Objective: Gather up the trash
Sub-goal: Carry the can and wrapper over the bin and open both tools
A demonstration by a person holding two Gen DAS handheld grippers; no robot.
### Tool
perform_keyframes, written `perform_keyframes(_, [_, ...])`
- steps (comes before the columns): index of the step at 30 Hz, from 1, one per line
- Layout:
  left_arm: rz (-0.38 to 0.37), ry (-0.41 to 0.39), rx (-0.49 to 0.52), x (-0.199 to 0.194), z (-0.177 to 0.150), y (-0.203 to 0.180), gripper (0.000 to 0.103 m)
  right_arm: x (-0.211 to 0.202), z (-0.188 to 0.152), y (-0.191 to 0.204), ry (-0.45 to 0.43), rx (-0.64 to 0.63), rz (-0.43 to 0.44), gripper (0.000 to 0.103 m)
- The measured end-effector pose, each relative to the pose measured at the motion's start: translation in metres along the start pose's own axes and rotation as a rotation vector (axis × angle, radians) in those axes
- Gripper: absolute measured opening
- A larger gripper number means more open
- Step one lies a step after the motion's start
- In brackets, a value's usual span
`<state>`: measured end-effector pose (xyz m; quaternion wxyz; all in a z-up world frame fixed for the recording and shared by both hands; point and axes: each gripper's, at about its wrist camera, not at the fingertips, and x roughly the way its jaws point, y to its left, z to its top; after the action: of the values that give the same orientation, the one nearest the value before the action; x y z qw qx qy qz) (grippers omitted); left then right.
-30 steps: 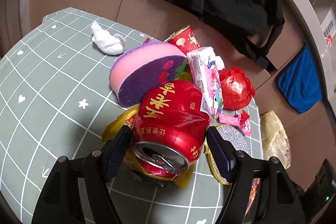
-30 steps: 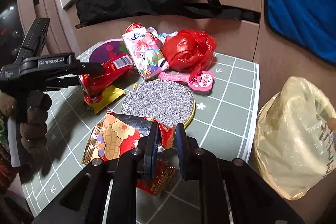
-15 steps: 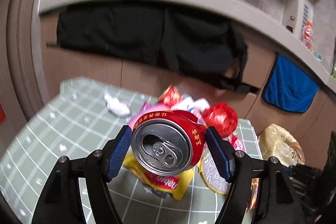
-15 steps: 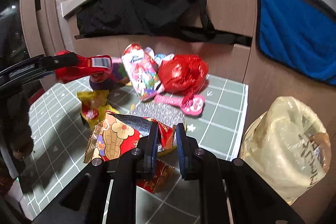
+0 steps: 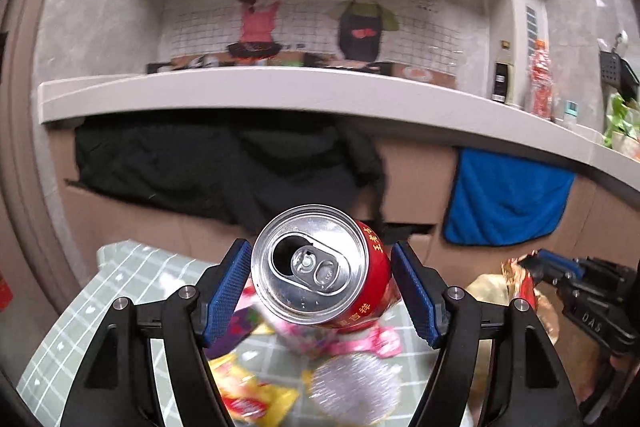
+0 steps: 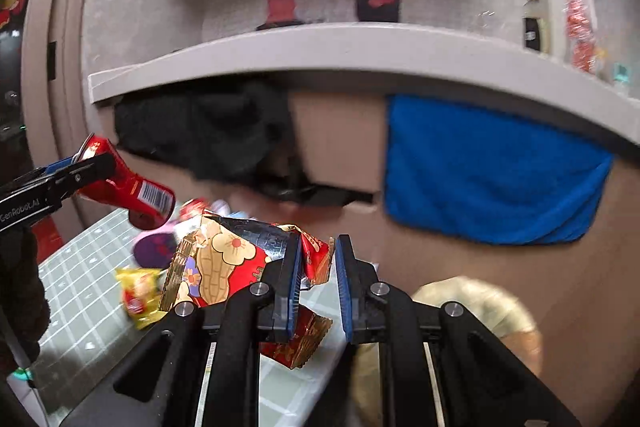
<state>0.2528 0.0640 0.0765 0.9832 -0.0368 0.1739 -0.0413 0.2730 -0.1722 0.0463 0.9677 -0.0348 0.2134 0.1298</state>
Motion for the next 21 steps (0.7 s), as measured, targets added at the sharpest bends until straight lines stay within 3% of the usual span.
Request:
perform_keyframes(7, [-0.146,-0.007,0.050,0.039,0.021,-0.091,0.071,-0.020,0.005,-0.087,-0.008,0.076,-0.145,0.015])
perform_keyframes(13, [-0.272,0.089,0.077,0.080,0.007,-0.167,0.071,-0.037,-0.005,-0.144,0.016,0.120,-0.258,0.015])
perform_keyframes(21, [-0.323,0.149,0.148,0.092,-0.025,-0.212,0.071,-0.046,-0.023,-0.180,0.038,0.159,-0.314,0.015])
